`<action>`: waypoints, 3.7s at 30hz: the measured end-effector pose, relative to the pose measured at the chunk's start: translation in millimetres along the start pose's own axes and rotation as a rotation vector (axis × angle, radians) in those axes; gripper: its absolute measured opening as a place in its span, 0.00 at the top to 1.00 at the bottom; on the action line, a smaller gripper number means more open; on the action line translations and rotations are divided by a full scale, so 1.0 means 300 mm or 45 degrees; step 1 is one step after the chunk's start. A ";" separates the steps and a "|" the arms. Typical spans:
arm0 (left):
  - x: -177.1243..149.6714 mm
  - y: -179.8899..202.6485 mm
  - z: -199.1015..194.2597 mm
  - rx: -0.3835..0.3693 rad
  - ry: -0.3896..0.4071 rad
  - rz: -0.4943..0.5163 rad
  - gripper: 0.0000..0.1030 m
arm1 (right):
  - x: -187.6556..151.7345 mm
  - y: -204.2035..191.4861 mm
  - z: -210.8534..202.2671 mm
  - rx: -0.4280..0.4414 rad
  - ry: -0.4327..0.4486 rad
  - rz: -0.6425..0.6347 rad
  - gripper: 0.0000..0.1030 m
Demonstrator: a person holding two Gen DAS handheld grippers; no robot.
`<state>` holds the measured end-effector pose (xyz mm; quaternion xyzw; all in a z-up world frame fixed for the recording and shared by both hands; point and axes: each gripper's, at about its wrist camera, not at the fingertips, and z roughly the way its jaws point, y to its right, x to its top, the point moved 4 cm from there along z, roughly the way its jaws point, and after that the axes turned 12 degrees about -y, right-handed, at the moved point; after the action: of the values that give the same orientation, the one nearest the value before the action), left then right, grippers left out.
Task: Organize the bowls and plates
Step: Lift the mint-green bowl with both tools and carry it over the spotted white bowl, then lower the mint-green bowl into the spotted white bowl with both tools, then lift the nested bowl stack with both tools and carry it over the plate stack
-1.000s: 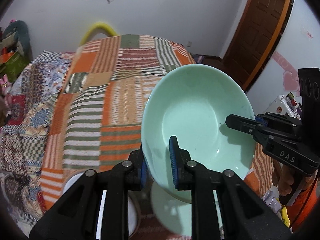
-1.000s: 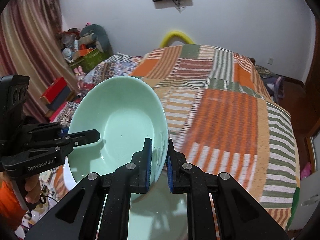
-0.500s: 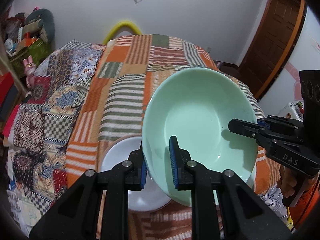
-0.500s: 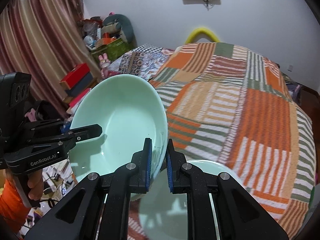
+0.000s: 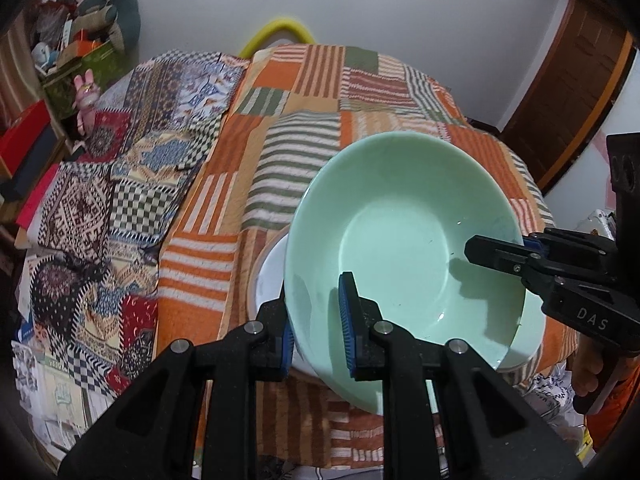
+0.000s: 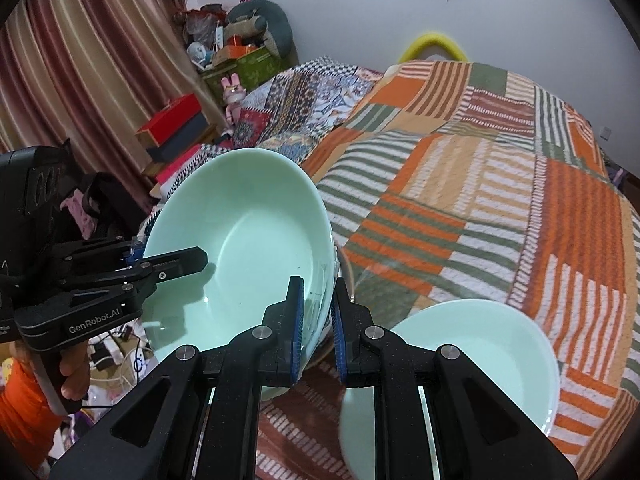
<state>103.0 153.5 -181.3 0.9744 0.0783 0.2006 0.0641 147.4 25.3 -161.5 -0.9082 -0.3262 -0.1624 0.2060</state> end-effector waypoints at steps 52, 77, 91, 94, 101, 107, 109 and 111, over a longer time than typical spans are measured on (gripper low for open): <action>-0.051 -0.150 0.185 0.084 -0.102 -0.089 0.62 | 0.004 -0.062 0.177 -0.142 -0.164 -0.115 0.82; -0.130 -0.181 0.294 -0.155 -0.201 -0.201 0.56 | -0.005 -0.007 0.252 -0.120 -0.226 -0.032 0.50; -0.113 -0.163 0.365 -0.311 -0.261 -0.222 0.67 | -0.011 0.013 0.328 -0.042 -0.320 -0.012 0.71; -0.112 -0.154 0.358 -0.287 -0.254 -0.205 0.67 | -0.013 0.019 0.330 -0.018 -0.316 0.009 0.71; -0.099 -0.137 0.334 -0.199 -0.245 -0.190 0.67 | -0.019 0.027 0.318 -0.006 -0.315 0.046 0.71; -0.094 -0.129 0.301 -0.171 -0.221 -0.183 0.67 | -0.023 0.027 0.296 -0.005 -0.298 0.057 0.72; -0.093 -0.125 0.289 -0.168 -0.216 -0.181 0.67 | -0.022 0.028 0.287 -0.002 -0.289 0.060 0.72; -0.090 -0.116 0.274 -0.166 -0.206 -0.174 0.67 | -0.022 0.027 0.272 0.000 -0.277 0.063 0.72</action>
<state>107.1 174.9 -271.8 0.9736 0.1260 0.1213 0.1470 161.0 55.4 -237.0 -0.9282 -0.3240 -0.0575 0.1735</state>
